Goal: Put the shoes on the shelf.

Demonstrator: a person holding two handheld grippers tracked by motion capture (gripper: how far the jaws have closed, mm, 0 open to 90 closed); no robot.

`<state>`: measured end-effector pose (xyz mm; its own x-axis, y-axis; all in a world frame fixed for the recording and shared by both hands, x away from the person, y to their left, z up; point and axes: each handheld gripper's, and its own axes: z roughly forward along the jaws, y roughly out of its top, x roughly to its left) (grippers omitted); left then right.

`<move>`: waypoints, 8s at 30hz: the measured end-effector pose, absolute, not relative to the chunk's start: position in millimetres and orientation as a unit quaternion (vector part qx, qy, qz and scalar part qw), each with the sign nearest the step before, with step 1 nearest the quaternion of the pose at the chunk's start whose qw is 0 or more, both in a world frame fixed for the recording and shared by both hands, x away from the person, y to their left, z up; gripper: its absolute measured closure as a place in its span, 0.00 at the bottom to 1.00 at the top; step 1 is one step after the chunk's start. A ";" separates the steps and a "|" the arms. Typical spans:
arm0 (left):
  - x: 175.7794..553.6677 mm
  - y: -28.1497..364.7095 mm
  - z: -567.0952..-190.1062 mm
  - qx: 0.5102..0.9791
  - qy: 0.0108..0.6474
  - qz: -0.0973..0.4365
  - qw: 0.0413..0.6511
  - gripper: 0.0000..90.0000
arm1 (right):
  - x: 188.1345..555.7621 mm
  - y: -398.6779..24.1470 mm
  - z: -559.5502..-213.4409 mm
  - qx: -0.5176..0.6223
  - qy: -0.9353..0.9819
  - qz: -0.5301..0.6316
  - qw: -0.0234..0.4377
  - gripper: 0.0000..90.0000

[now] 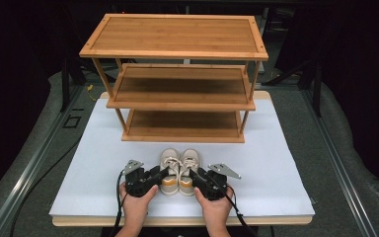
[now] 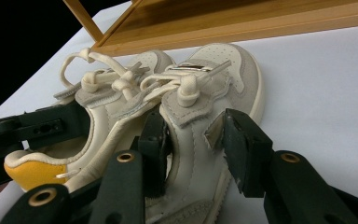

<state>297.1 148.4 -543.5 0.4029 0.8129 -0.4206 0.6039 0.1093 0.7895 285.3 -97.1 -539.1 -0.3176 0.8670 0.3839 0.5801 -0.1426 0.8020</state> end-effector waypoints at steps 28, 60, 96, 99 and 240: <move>301.0 156.2 -499.8 0.660 0.526 0.108 0.525 0.64 | 288.1 -93.8 -499.1 0.558 0.635 0.516 0.139 0.68; 305.6 159.5 -441.1 0.652 0.514 0.109 0.546 0.64 | 291.6 -95.0 -439.1 0.545 0.628 0.537 0.145 0.68; 308.7 159.5 -392.1 0.652 0.496 0.128 0.560 0.64 | 293.9 -96.0 -390.2 0.529 0.624 0.553 0.159 0.68; 309.6 158.9 -390.8 0.652 0.494 0.129 0.560 0.64 | 293.7 -97.8 -388.1 0.529 0.630 0.548 0.153 0.68; 435.4 163.3 -330.5 0.653 0.478 0.094 0.580 0.67 | 421.6 -117.0 -329.8 0.521 0.639 0.542 0.163 0.63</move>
<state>435.4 163.3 -330.5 0.5248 0.7335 -0.4319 0.5151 0.1303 0.8472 421.6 -117.0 -329.8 -0.4037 0.8426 0.3564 0.4895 -0.1302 0.8622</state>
